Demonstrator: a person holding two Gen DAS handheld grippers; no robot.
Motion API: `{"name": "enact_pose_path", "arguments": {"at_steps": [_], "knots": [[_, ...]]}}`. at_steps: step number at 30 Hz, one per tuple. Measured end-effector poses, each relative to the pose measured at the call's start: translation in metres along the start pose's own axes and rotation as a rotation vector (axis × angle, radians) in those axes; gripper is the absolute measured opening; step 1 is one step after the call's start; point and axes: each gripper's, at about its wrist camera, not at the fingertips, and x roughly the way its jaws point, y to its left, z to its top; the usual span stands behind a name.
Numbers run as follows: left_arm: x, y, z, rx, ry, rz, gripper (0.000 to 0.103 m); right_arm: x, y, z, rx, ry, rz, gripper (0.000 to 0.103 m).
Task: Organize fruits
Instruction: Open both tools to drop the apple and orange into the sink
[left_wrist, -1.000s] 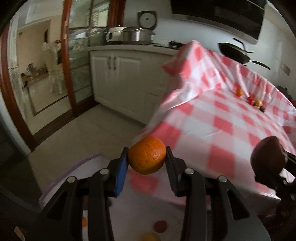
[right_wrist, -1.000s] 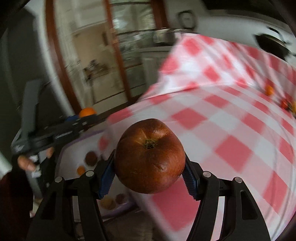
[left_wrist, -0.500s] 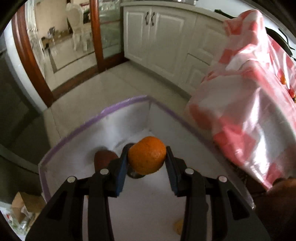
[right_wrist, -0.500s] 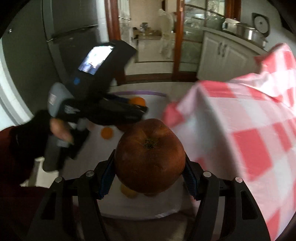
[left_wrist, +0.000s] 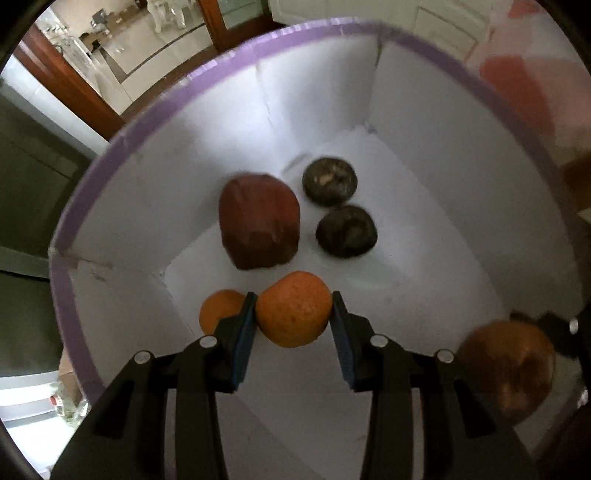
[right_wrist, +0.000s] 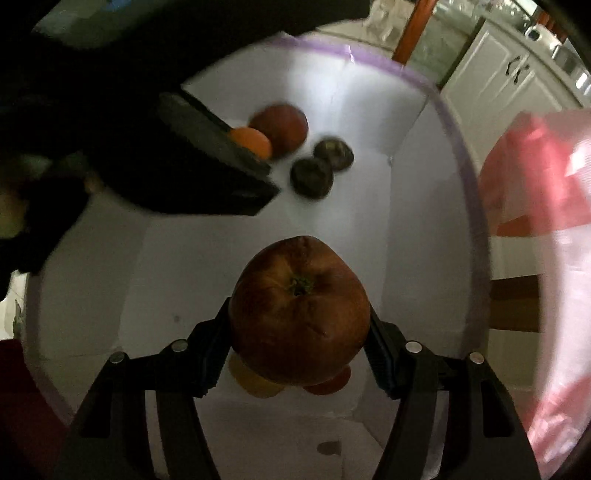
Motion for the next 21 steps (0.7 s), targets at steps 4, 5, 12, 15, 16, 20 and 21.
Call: {"name": "enact_pose_path", "arguments": {"at_steps": [4,5,12,15,16,20,21], "knots": [[0.005,-0.004,-0.002,0.021,0.023,0.011,0.04,0.001,-0.009,-0.001,0.013,0.009,0.021,0.064],[0.007,-0.005,-0.002,0.026,0.027,0.018,0.041,0.003,-0.008,-0.002,0.01,0.017,0.018,0.064],[0.003,-0.007,0.0,0.019,0.009,0.039,0.074,-0.005,-0.009,-0.007,-0.009,-0.016,-0.007,0.071],[-0.007,-0.003,0.004,0.019,-0.006,0.066,0.075,-0.023,-0.01,-0.007,-0.012,-0.084,-0.024,0.077],[-0.012,-0.004,0.005,0.021,-0.015,0.078,0.075,-0.031,-0.01,-0.008,-0.013,-0.103,-0.033,0.077],[-0.056,0.002,0.019,-0.008,-0.127,0.129,0.075,-0.089,-0.017,-0.015,0.007,-0.283,0.006,0.077],[-0.078,0.006,0.023,-0.048,-0.207,0.145,0.075,-0.113,-0.023,-0.019,0.037,-0.354,0.029,0.077]]}}
